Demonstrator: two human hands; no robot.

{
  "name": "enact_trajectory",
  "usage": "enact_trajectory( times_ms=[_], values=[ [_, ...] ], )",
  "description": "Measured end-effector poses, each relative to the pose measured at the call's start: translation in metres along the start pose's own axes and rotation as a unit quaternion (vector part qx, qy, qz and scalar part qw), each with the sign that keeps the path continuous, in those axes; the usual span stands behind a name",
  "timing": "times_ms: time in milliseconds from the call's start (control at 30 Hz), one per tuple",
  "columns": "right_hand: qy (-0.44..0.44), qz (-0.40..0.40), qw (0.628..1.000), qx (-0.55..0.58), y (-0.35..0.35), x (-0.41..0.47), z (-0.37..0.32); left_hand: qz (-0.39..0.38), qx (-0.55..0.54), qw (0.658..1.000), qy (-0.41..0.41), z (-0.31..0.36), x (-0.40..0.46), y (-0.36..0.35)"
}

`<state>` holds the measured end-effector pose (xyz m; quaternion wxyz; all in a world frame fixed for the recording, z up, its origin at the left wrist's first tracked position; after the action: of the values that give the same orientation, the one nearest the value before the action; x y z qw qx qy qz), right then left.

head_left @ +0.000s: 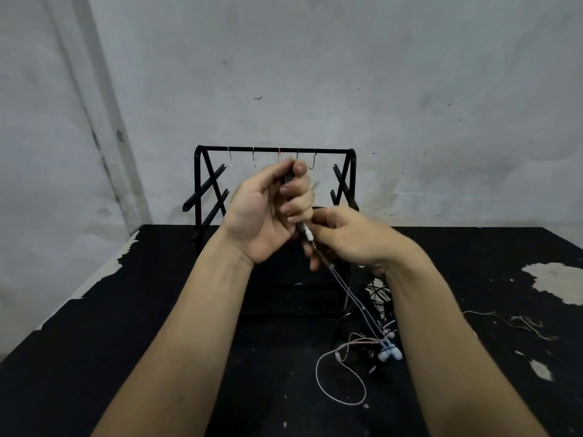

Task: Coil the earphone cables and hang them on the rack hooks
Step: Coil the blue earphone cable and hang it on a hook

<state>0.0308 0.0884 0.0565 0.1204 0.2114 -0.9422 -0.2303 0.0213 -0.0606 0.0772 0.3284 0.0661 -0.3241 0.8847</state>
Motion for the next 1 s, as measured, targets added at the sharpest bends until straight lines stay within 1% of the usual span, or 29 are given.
enact_trajectory(
  times_ms=[133,200,300,400,467,567,600,667,733,800,900,1000],
  values=[
    [-0.04,-0.144,0.987,-0.052,-0.011,-0.004,0.0,0.061,0.025,0.997,-0.029,0.0,0.002,0.002],
    [-0.054,-0.191,0.978,-0.061,-0.013,-0.008,-0.002,0.095,0.032,0.993,-0.057,0.002,0.003,0.004],
    [-0.053,-0.226,0.969,-0.088,-0.009,-0.018,-0.013,0.152,0.049,0.981,-0.107,0.009,0.003,0.007],
    [-0.04,-0.228,0.966,-0.112,0.0,-0.031,-0.028,0.202,0.104,0.966,-0.126,0.012,0.002,0.009],
    [-0.023,-0.205,0.971,-0.119,0.006,-0.041,-0.037,0.204,0.161,0.96,-0.108,0.009,0.002,0.007],
    [0.014,-0.138,0.984,-0.114,0.018,-0.053,-0.048,0.183,0.277,0.942,-0.044,0.001,0.001,0.001],
    [0.027,-0.113,0.988,-0.102,0.023,-0.056,-0.049,0.176,0.294,0.939,-0.022,-0.002,0.0,-0.001],
    [0.065,-0.067,0.991,-0.093,0.031,-0.059,-0.05,0.153,0.3,0.941,0.012,-0.005,-0.001,-0.005],
    [0.094,-0.028,0.991,-0.086,0.035,-0.059,-0.049,0.109,0.309,0.944,0.04,-0.006,-0.003,-0.007],
    [0.098,0.024,0.993,-0.063,0.039,-0.056,-0.046,0.056,0.314,0.945,0.067,-0.007,-0.007,-0.008],
    [0.119,0.133,0.981,-0.079,0.042,-0.049,-0.042,0.002,0.296,0.95,0.101,-0.007,-0.012,-0.012],
    [0.137,0.183,0.973,-0.037,0.039,-0.039,-0.039,-0.028,0.267,0.954,0.135,-0.009,-0.016,-0.017]
  ],
)
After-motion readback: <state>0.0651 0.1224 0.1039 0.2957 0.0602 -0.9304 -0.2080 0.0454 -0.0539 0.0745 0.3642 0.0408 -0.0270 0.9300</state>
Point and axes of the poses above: each hand's wrist, its own x-axis towards the middle knuckle, its own y-axis out of the back of the hand, z = x × y, the point moved 1 cm from there along x, towards the middle knuckle, and after that the axes turned 2 degrees about y, right-handed, at the moved point
